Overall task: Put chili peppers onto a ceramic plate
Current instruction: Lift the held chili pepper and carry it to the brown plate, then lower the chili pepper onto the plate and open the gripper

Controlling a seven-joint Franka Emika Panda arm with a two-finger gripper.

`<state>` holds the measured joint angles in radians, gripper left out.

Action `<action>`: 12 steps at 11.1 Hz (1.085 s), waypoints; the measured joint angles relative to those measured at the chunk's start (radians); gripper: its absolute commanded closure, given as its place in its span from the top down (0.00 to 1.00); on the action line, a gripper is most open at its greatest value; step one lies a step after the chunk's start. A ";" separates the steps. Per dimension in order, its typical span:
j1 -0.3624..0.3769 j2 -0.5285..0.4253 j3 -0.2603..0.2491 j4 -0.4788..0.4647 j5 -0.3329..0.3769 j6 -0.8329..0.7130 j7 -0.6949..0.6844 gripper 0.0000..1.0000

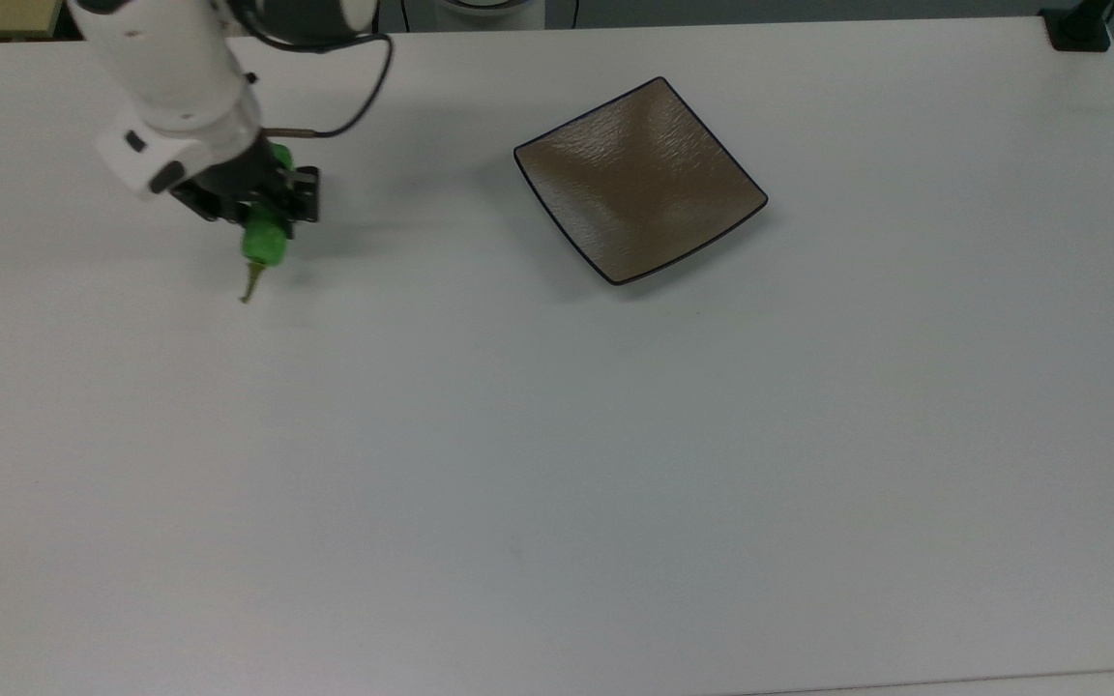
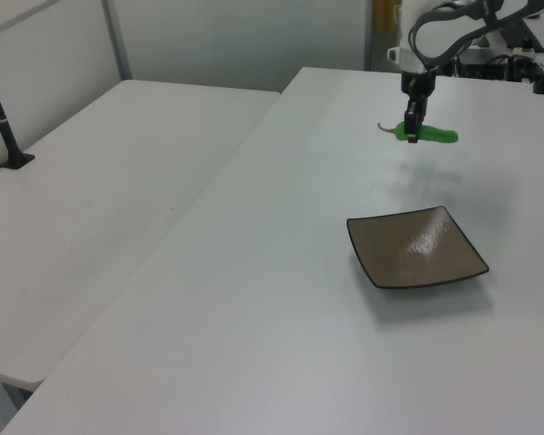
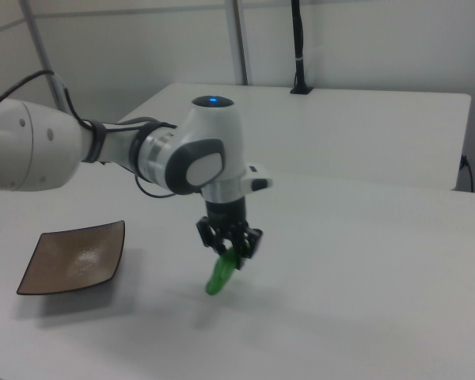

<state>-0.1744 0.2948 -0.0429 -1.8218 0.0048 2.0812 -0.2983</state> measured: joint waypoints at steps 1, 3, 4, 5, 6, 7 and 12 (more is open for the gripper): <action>0.010 -0.003 0.036 -0.001 0.001 -0.003 0.050 0.23; 0.020 -0.010 0.125 -0.002 0.002 -0.011 0.160 0.23; 0.022 -0.020 0.168 -0.004 0.002 -0.019 0.199 0.23; 0.027 -0.038 0.212 -0.013 0.003 -0.027 0.234 0.23; 0.042 -0.063 0.245 -0.030 0.014 -0.028 0.264 0.23; 0.067 -0.088 0.264 -0.048 0.030 -0.028 0.284 0.23; 0.195 -0.125 0.283 -0.101 0.062 -0.028 0.362 0.38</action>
<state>0.0210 0.1702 0.2403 -1.9229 0.0669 2.0528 0.0633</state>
